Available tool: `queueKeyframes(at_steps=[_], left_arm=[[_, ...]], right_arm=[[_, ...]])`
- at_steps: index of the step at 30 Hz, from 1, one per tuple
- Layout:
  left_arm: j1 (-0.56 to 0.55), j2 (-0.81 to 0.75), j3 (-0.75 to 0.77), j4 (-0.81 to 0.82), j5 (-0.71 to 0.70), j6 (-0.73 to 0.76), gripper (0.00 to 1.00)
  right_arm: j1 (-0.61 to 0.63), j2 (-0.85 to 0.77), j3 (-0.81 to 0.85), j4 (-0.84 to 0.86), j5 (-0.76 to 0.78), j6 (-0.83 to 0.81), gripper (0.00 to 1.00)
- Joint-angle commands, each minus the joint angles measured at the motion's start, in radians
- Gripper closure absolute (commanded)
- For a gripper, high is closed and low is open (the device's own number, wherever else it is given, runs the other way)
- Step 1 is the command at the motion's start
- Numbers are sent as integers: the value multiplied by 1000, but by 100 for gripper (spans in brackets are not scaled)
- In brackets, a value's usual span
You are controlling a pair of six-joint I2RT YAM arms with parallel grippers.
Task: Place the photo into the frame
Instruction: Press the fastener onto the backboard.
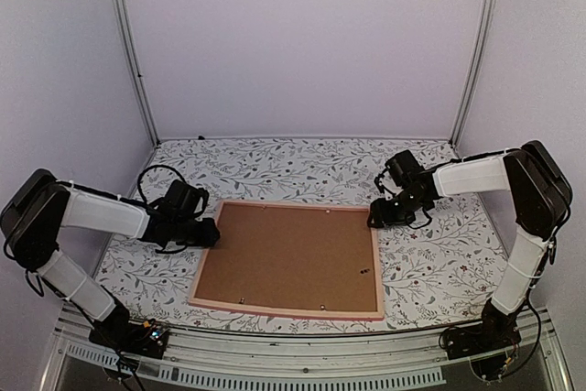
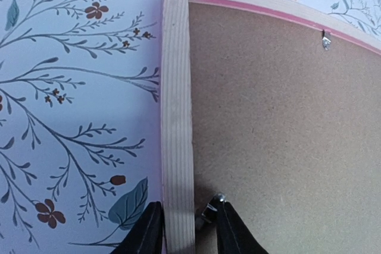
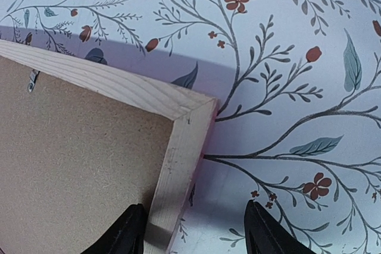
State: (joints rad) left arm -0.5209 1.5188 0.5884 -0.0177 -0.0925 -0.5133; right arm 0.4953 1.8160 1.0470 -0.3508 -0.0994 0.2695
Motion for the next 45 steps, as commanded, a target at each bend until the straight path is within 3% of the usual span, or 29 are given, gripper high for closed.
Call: queueKeyframes(at_steps=[1, 11, 14, 22, 27, 35, 45], left_arm=[[33, -7, -37, -45, -3, -6, 69], [60, -14, -48, -4, 66, -4, 76], [66, -24, -44, -9, 70, -2, 71], [76, -69, -42, -12, 120, -6, 34], [80, -95, -40, -8, 166, 0, 21], [80, -119, -56, 0, 219, 1, 13], [79, -140, -89, 19, 246, -7, 10]], right_arm=[[-3, -12, -9, -27, -9, 0, 41], [-3, -19, -22, -21, -11, 6, 41], [-3, -19, -28, -18, -11, 8, 41], [-3, -35, -45, -12, -24, 15, 40], [-3, -71, -73, -16, -48, 40, 39], [53, -195, -165, -33, -70, 94, 29], [209, -292, -268, -81, -41, 172, 22]])
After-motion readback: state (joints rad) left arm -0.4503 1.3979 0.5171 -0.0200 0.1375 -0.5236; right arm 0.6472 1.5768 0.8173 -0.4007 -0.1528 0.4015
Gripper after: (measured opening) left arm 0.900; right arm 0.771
